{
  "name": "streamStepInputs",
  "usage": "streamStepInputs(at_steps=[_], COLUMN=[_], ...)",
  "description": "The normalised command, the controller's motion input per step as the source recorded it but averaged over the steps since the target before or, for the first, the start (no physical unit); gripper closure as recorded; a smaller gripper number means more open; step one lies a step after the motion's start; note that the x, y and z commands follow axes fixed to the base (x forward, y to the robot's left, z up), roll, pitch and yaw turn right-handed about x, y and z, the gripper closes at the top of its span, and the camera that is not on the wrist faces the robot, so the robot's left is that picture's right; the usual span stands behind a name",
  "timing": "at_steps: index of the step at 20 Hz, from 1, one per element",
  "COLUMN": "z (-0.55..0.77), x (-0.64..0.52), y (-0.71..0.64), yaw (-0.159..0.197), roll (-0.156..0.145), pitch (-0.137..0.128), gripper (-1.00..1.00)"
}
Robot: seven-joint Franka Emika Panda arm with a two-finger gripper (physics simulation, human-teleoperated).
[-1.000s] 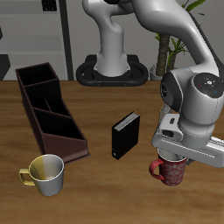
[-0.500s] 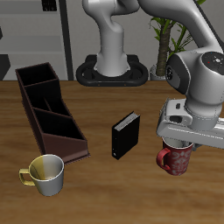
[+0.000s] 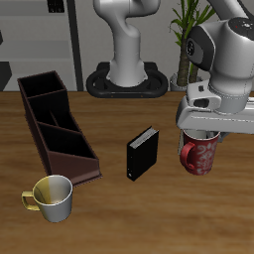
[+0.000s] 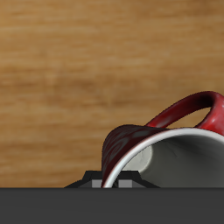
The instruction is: Place the red mug into the right desk caddy's right compartment and place the yellow book into the right desk caddy's back compartment
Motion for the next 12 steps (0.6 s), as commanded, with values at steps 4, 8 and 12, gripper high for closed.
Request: streamStepInputs(at_steps=[4, 8, 12], z=[0.38, 0.39, 0.32], x=[-0.27, -0.39, -0.48], y=[-0.16, -0.17, -0.21], yaw=[0.092, 0.091, 0.108], roll=[-0.006, -0.001, -0.016], pitch=[-0.032, -0.044, -0.021], gripper=[1.0, 1.0, 1.0])
